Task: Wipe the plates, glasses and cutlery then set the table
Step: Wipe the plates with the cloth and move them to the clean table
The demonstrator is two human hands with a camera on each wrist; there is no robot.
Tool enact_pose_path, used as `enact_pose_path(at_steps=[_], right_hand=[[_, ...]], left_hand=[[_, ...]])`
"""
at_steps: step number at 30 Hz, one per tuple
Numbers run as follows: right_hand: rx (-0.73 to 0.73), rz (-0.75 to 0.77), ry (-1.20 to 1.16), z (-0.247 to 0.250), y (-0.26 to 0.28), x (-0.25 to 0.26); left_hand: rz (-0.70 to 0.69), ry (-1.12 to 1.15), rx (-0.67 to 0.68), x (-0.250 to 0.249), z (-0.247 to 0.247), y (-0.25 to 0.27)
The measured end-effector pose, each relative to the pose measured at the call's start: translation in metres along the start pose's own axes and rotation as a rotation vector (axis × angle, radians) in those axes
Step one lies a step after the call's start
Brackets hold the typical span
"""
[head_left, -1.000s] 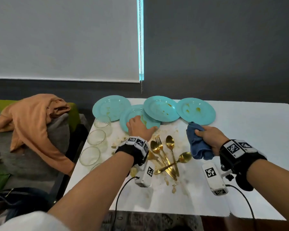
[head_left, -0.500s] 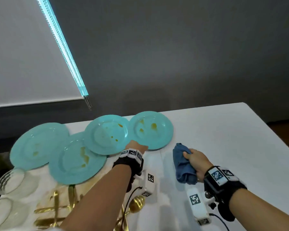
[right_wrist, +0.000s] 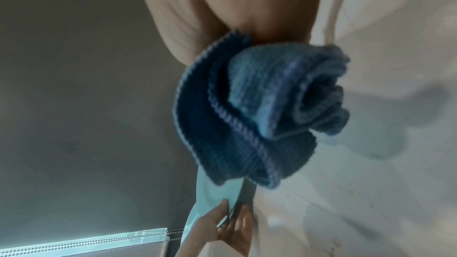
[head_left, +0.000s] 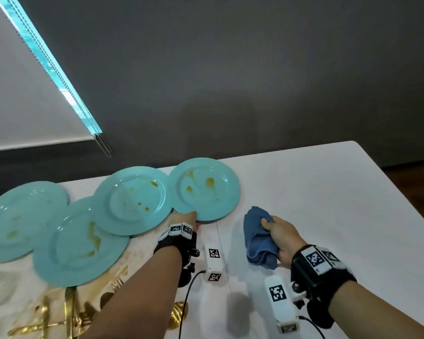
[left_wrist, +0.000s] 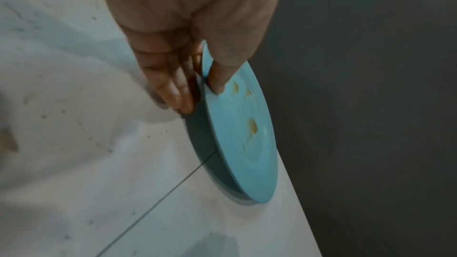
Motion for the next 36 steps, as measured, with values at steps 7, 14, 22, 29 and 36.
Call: enact_pose_path(at_steps=[7,14,22,29,36], right_hand=[[-0.049,0.132,0.000,-0.004,0.034,0.021],[-0.213,0.474,0.308,-0.017,0.098,0.035],[-0.200,0.666,0.935,-0.109,0.174,-0.022],[-0.198,0.988,1.275,-0.117,0.201,-0.071],[-0.485,0.858,1.259,-0.096,0.192,-0.040]], left_hand=[[-0.217,0.312,0.060,-0.032,0.007,0.048],[-0.295,0.441,0.187,-0.027,0.064,0.102],[-0.313,0.551,0.318,0.001,0.119,0.153],[-0.345,0.519,0.251,0.020,0.148,0.161],[-0.396,0.603,0.289,0.009,0.141,0.191]])
Point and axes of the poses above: each hand's wrist, its own y-axis away from the middle knuckle, its own z-axis out of the back of the hand, x = y × z, the point moved 4 cm from there along -y, towards the middle knuckle
